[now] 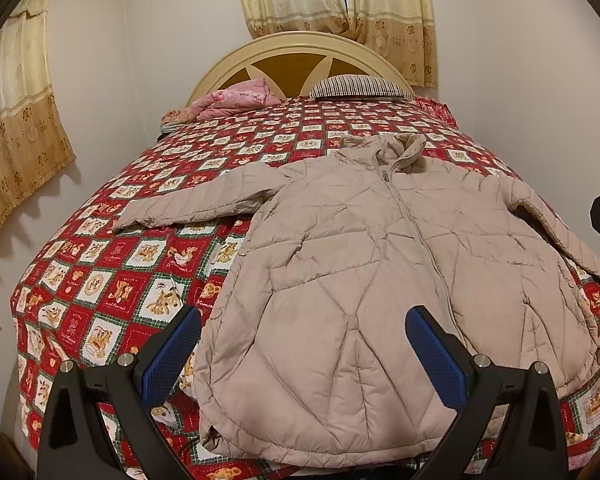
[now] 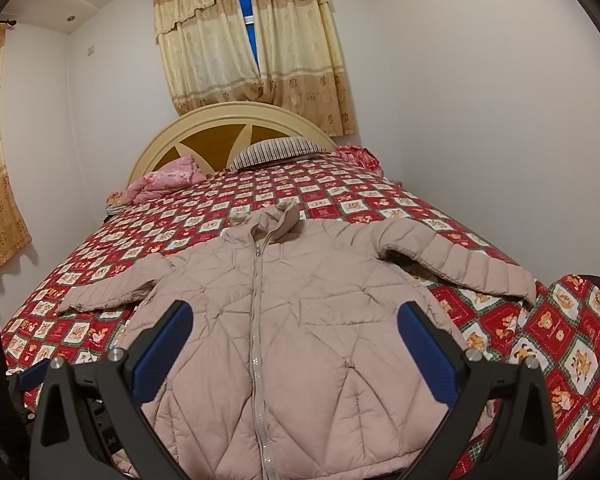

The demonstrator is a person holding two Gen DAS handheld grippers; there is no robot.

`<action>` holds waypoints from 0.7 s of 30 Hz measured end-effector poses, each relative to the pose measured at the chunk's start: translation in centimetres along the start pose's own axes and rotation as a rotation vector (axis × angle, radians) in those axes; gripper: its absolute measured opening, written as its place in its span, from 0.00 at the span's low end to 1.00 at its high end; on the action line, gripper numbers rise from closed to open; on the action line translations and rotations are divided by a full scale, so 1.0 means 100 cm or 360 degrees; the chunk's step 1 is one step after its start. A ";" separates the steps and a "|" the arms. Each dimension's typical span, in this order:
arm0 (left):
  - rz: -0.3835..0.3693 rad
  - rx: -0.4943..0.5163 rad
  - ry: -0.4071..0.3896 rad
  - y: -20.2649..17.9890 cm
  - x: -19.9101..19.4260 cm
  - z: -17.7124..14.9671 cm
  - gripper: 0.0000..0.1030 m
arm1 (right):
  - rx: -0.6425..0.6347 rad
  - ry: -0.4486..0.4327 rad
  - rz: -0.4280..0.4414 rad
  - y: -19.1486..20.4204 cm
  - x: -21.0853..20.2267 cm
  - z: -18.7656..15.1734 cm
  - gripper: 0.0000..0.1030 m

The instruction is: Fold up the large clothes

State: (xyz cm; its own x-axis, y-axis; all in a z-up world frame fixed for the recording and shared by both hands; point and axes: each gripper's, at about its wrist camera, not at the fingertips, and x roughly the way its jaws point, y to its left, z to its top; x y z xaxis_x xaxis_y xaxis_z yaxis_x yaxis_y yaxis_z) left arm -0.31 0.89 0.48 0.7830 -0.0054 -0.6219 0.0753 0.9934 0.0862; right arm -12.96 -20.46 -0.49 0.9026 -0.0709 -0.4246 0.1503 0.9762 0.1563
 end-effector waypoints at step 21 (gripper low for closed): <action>-0.0006 -0.0004 0.0056 -0.005 0.029 0.009 0.99 | 0.0036 0.0068 -0.0037 -0.004 0.014 -0.008 1.00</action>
State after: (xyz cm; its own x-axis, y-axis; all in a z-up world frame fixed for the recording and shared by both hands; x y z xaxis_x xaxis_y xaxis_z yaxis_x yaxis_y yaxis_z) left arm 2.52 0.32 -0.66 0.7607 -0.0054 -0.6491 0.0766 0.9937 0.0816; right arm -12.10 -20.83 -1.81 0.8808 -0.0844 -0.4659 0.1805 0.9695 0.1657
